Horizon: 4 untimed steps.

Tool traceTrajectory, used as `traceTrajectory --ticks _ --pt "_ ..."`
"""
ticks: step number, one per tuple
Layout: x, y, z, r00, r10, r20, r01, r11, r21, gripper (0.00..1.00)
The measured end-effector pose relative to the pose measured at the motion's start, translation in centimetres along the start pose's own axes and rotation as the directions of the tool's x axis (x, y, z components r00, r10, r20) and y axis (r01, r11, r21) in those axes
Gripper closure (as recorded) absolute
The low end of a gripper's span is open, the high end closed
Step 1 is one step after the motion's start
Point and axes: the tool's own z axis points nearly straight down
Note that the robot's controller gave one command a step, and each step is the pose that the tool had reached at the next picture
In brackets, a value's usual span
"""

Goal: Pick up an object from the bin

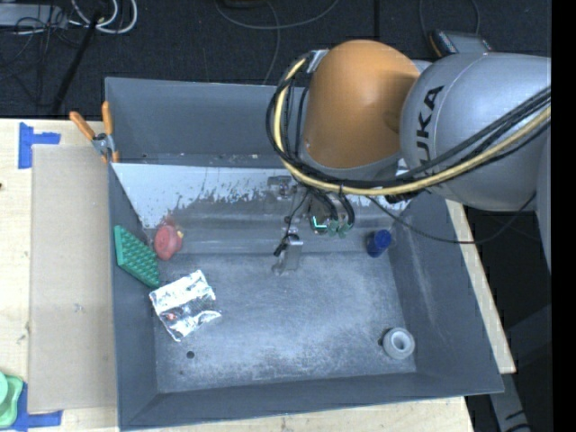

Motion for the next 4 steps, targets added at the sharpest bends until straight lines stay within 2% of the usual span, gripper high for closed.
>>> traceTrajectory --ticks 1,2,3,4 --pt "1.6 12.0 5.6 0.997 0.075 0.003 -0.075 0.997 -0.003 0.0" --pt "6.7 9.8 15.7 0.971 -0.239 0.003 0.239 0.971 0.002 0.0" --pt "6.6 9.7 15.5 0.972 -0.235 0.006 0.235 0.972 0.001 1.0" --pt "11.3 11.4 1.2 0.958 -0.286 0.014 0.286 0.958 0.001 1.0"
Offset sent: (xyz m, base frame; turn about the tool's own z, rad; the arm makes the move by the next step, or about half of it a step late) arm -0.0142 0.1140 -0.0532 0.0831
